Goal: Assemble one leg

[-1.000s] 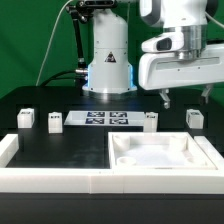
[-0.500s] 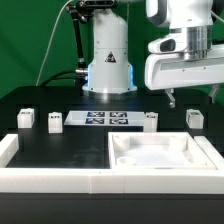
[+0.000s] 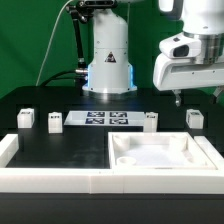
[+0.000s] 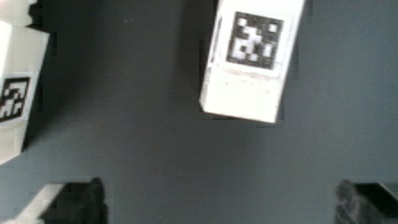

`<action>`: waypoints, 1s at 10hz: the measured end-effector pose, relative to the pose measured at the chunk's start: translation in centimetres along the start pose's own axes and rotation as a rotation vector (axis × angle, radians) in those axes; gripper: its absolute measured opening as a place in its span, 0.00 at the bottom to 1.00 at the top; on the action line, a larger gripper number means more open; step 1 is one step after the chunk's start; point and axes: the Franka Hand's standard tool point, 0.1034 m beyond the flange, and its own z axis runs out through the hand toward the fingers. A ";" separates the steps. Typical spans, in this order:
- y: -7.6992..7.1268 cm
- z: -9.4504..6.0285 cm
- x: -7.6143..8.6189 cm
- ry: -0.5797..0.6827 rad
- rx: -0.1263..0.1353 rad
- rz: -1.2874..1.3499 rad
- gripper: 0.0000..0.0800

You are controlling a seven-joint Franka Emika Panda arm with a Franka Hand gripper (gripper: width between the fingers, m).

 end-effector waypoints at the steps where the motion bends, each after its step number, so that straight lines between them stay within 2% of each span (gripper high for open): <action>1: 0.1 0.0 -0.2 -0.082 -0.006 0.004 0.81; 5: -0.6 0.5 -0.9 -0.439 -0.028 0.039 0.81; 7: -1.0 1.1 -0.2 -0.580 -0.027 0.051 0.81; 8: -1.0 1.3 -0.9 -0.678 -0.027 0.054 0.81; 10: -0.9 3.1 -0.6 -0.680 -0.016 0.063 0.81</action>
Offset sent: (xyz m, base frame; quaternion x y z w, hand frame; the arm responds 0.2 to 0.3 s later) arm -0.0047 0.0161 -0.0045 -0.0217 -0.1701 0.0456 0.9841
